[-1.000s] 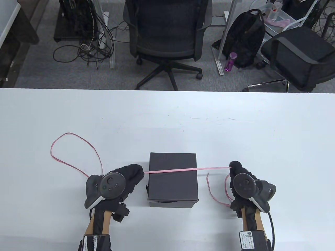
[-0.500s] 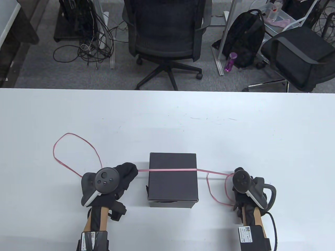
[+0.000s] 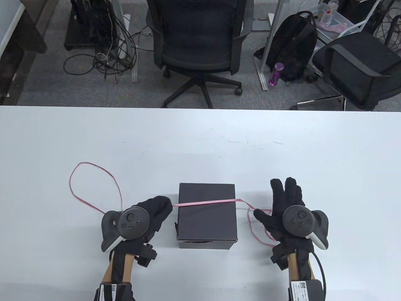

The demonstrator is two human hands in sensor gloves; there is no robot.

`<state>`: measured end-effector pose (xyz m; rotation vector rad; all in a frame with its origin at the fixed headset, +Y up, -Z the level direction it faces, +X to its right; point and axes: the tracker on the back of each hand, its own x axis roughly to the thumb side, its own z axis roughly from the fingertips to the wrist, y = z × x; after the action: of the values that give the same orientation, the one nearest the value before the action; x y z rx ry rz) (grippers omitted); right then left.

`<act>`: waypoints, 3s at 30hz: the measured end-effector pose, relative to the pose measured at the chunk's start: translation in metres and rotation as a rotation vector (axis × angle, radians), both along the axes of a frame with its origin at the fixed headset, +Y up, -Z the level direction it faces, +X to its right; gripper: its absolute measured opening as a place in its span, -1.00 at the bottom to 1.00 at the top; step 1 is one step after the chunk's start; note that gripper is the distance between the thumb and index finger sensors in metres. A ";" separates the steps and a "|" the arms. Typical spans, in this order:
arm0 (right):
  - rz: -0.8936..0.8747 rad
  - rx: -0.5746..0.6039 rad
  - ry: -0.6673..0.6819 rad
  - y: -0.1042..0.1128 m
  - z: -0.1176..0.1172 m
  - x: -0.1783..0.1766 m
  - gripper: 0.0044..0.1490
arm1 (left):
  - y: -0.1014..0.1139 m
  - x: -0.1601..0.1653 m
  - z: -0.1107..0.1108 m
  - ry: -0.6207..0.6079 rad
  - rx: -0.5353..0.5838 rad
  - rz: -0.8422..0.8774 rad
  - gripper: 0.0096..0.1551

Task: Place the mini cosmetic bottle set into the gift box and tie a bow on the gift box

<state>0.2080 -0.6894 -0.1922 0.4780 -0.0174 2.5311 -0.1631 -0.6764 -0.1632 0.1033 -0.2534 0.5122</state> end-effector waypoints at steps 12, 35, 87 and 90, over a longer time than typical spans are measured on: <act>0.211 0.174 0.234 0.017 0.035 -0.083 0.22 | 0.021 0.053 0.029 -0.231 0.110 0.010 -0.56; 0.235 0.325 -0.184 0.012 0.012 -0.023 -0.47 | 0.007 0.018 0.010 0.058 0.151 -0.333 -0.53; 0.076 -0.257 -0.059 -0.093 -0.012 -0.053 -0.42 | -0.124 0.033 -0.020 0.084 -0.530 -0.053 -0.53; 0.047 -0.301 -0.067 -0.096 -0.013 -0.052 -0.42 | -0.125 0.035 -0.020 0.108 -0.559 -0.049 -0.53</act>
<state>0.1555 -0.7859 -0.2047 0.2752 0.3484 2.5349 -0.1284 -0.8015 -0.1832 -0.4174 -0.0007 0.5105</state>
